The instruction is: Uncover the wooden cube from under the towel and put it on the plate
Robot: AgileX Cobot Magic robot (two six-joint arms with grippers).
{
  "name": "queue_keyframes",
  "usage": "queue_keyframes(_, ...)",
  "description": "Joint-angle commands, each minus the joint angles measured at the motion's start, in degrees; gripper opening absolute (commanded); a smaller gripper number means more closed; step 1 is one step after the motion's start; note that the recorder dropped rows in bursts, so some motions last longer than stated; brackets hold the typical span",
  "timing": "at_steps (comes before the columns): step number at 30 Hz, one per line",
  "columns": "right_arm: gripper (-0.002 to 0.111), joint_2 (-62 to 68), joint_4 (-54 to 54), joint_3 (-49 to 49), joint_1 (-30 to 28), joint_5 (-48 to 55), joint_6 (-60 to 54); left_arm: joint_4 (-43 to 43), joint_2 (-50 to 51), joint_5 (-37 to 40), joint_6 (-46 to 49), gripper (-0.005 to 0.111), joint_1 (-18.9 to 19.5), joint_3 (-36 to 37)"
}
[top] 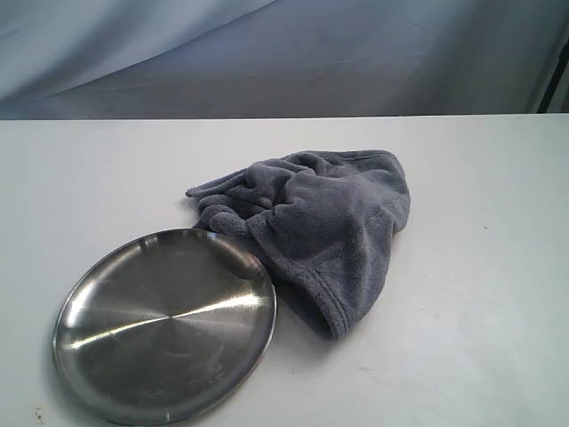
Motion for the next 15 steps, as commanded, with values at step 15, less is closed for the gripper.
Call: queue_keyframes(15, 0.003, -0.37, 0.28, 0.15, 0.0, 0.68, 0.23, -0.05, 0.15, -8.77, -0.48, 0.0, 0.11, 0.26)
